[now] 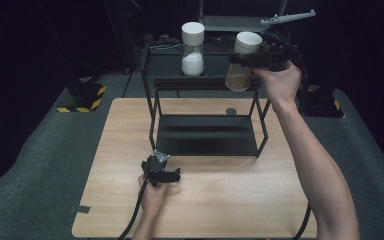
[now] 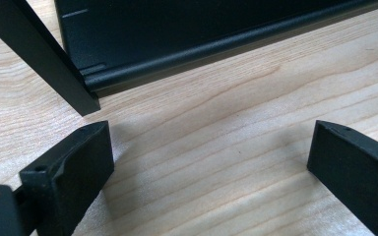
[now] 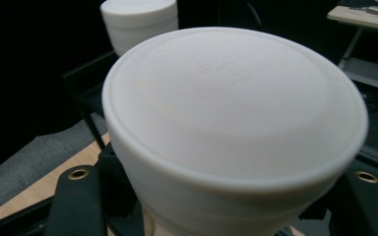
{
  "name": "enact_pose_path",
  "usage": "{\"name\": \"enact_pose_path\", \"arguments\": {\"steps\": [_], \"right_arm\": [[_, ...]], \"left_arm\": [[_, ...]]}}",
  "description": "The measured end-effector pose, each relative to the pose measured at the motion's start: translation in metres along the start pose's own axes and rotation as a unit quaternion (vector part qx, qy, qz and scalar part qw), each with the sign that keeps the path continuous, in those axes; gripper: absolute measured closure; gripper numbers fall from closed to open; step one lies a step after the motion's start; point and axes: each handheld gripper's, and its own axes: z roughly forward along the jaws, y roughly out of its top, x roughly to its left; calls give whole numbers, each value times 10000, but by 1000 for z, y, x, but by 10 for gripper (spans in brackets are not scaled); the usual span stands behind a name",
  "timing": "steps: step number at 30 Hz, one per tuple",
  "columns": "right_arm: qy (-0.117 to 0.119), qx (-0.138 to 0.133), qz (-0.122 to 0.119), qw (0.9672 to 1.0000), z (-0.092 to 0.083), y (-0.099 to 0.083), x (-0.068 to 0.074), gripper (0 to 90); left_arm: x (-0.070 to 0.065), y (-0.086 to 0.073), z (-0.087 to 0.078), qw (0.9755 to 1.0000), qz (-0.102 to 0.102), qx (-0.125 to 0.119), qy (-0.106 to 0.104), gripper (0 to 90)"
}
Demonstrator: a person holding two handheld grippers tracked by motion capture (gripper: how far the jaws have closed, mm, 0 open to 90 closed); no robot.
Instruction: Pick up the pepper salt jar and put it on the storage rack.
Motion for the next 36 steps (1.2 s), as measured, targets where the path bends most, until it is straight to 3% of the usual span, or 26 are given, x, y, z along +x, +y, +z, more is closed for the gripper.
{"name": "enact_pose_path", "arguments": {"steps": [13, 25, 36], "right_arm": [[-753, 158, 126, 9970, 35, 22, 19, 348], [-1001, 188, 303, 9943, 57, 31, 24, 348], [-1142, 183, 447, 9923, 71, 29, 19, 348]], "left_arm": [[0, 0, 0, 10000, -6, -5, 0, 36], [-1, 0, 0, 10000, -11, -12, 20, 35], [-1, 0, 0, 10000, -10, -11, 22, 35]]}}
